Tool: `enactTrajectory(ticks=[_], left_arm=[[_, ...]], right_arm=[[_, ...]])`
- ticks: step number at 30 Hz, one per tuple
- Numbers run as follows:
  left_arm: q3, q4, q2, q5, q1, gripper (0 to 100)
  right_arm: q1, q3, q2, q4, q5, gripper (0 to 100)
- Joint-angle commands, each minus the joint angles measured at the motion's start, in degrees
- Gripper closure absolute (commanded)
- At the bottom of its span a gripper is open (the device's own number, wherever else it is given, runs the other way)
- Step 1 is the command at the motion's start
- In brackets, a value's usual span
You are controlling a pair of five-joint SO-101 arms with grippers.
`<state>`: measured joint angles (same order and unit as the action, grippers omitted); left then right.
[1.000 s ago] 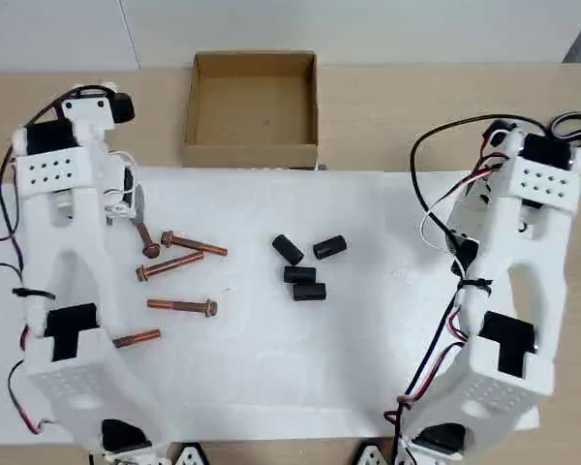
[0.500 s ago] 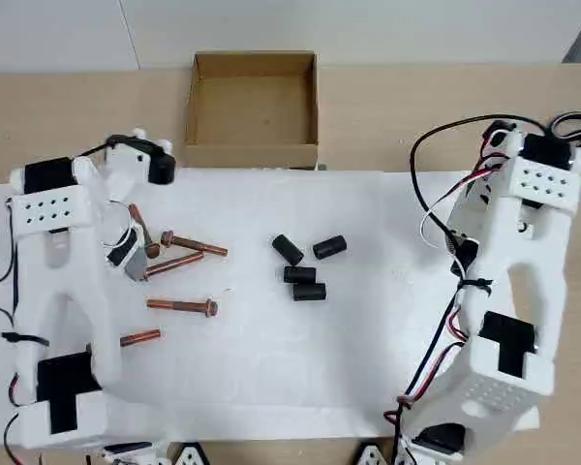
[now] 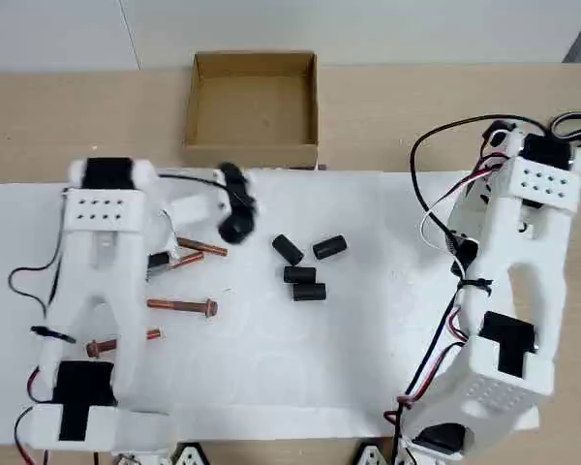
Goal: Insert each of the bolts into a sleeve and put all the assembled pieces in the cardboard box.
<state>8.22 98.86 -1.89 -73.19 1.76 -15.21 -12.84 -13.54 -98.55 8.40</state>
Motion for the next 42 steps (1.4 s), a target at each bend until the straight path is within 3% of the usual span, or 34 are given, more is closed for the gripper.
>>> enactTrajectory(ticks=[1,6,22,33,42], left_arm=[[1.7,-1.3,-2.2,-6.4,-1.1,98],[3.0,1.6,-2.3,-13.9,0.1,93],[10.6,1.0,-2.1,-14.3,-6.1,91],[17.2,-8.1,-2.1,-14.9,-6.2,91],[14.9,-7.6,-2.5,-14.7,-5.9,91]], right_arm=[[-0.2,1.6,3.6,-1.0,-0.4,99.5],[-0.5,3.2,3.6,-0.7,-0.5,99.5],[-0.3,2.9,3.6,0.7,-0.5,99.5],[-0.3,2.9,3.6,0.3,-0.5,99.5],[-0.3,2.9,3.6,0.4,-0.5,99.5]])
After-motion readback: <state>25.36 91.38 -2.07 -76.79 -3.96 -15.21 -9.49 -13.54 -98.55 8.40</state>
